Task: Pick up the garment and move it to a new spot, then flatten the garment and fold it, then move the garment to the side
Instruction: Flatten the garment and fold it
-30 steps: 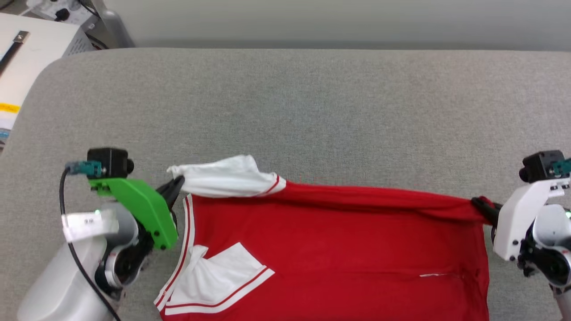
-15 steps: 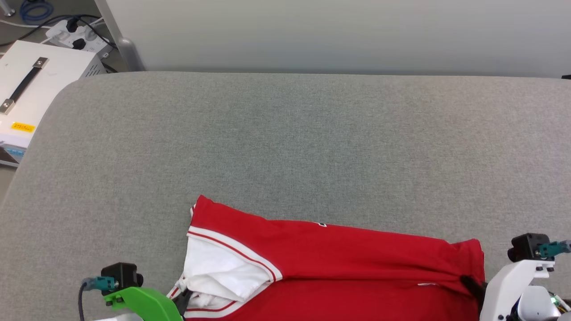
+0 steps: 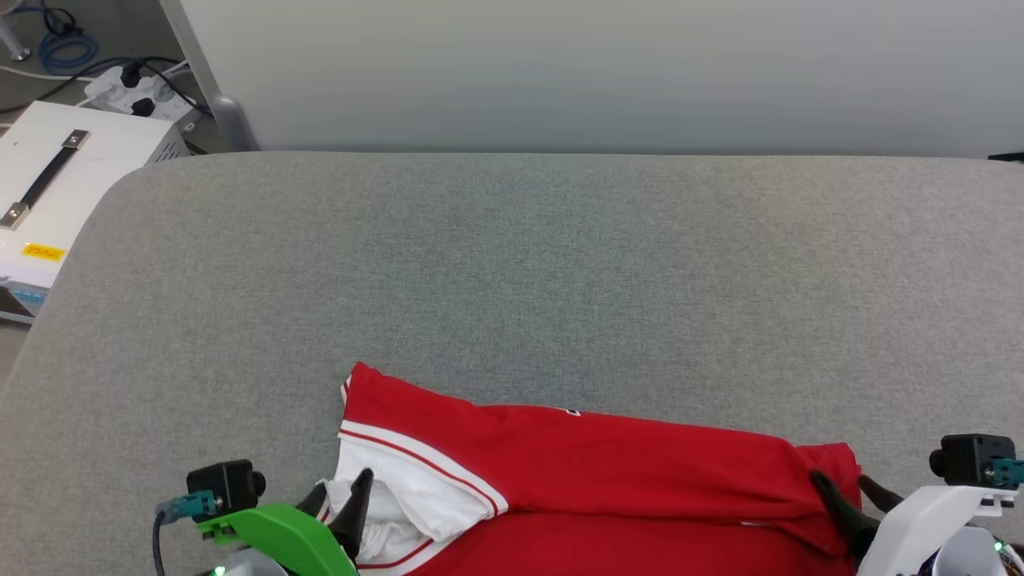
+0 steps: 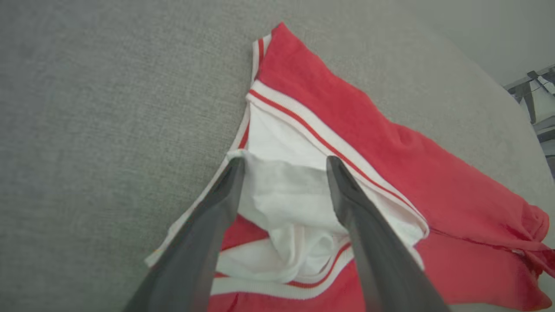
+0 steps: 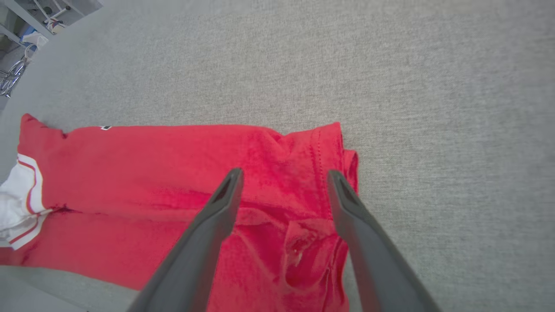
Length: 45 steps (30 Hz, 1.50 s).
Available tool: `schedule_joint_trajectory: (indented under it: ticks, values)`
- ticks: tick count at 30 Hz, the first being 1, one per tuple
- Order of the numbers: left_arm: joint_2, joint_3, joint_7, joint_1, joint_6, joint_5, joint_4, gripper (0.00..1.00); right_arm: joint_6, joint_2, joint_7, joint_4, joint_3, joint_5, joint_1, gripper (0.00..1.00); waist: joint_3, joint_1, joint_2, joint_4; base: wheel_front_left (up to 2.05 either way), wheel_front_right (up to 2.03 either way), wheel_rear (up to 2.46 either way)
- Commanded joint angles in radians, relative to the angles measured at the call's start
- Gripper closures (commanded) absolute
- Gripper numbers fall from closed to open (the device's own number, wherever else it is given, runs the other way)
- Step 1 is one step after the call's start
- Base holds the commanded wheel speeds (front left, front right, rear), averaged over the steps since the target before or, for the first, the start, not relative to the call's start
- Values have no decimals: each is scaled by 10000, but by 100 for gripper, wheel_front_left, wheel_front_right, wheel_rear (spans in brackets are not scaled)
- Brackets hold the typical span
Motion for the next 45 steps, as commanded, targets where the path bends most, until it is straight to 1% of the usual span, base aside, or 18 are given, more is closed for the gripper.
schedule_joint_trajectory:
  ticks: [1, 4, 7, 12, 15, 22, 29, 30, 31, 32, 34, 37, 45]
  values:
    - [74, 90, -272, -269, 2, 316, -171, 0, -6, -37, -10, -247, -143, -73, 179, 0, -100, 1, 0, -7, 0, 0, 0]
    - [104, 183, -815, -378, 112, 681, -480, 0, -6, -68, 355, -662, -488, -181, 261, 0, -191, 1, 0, -30, 0, 0, 0]
    - [101, 288, -1533, -439, 179, 1095, -797, 0, -6, -122, 1036, -896, -856, -334, 156, 0, -249, 1, 0, -135, 0, 0, 0]
    - [121, 276, -2559, -699, 264, 1944, -1170, 0, -6, -306, 2401, -675, -1244, -433, -18, 0, -219, 1, 0, -46, 0, 0, 0]
    - [157, 215, -2869, -924, 359, 2516, -1506, 0, -6, -230, 3027, -582, -1335, -481, -99, 0, -113, 1, 0, 52, 0, 0, 0]
    - [37, 264, -3171, -1102, 730, 3467, -2335, 0, -6, 36, 3688, -164, -1279, -611, -297, 0, 294, 1, 0, 321, 0, 0, 0]
    - [-41, 180, -3150, -1005, 1109, 3861, -2745, 0, -6, 407, 4123, 798, -1017, -403, -454, 0, 646, 1, 0, 517, 0, 0, 0]
    - [-43, 158, -3146, -1014, 1137, 3896, -2766, 0, -6, 461, 4213, 937, -975, -370, -463, 13, 670, 1, 0, 536, 0, 0, 0]
    - [-30, 127, -3113, -1004, 1166, 3928, -2776, 0, -6, 535, 4300, 1071, -943, -312, -486, 64, 699, 1, 0, 552, 0, 0, 0]
    - [-23, 102, -3069, -991, 1191, 3939, -2772, 0, -6, 614, 4376, 1184, -941, -255, -506, 100, 717, 1, 0, 567, 0, 0, 0]
    - [13, 93, -3056, -989, 1244, 3996, -2725, 0, -6, 708, 4538, 1299, -953, -178, -548, 100, 727, 1, 0, 581, 0, 0, 0]
    - [5, 84, -3041, -958, 1292, 3990, -2618, 0, -6, 692, 4506, 1260, -948, -172, -681, 100, 649, 1, 0, 553, 0, 0, 0]
    - [127, -50, -2805, -675, 1465, 4037, -2312, 0, -6, 366, 4408, 734, -935, -246, -940, 100, 44, 1, 0, 303, 0, 0, 0]
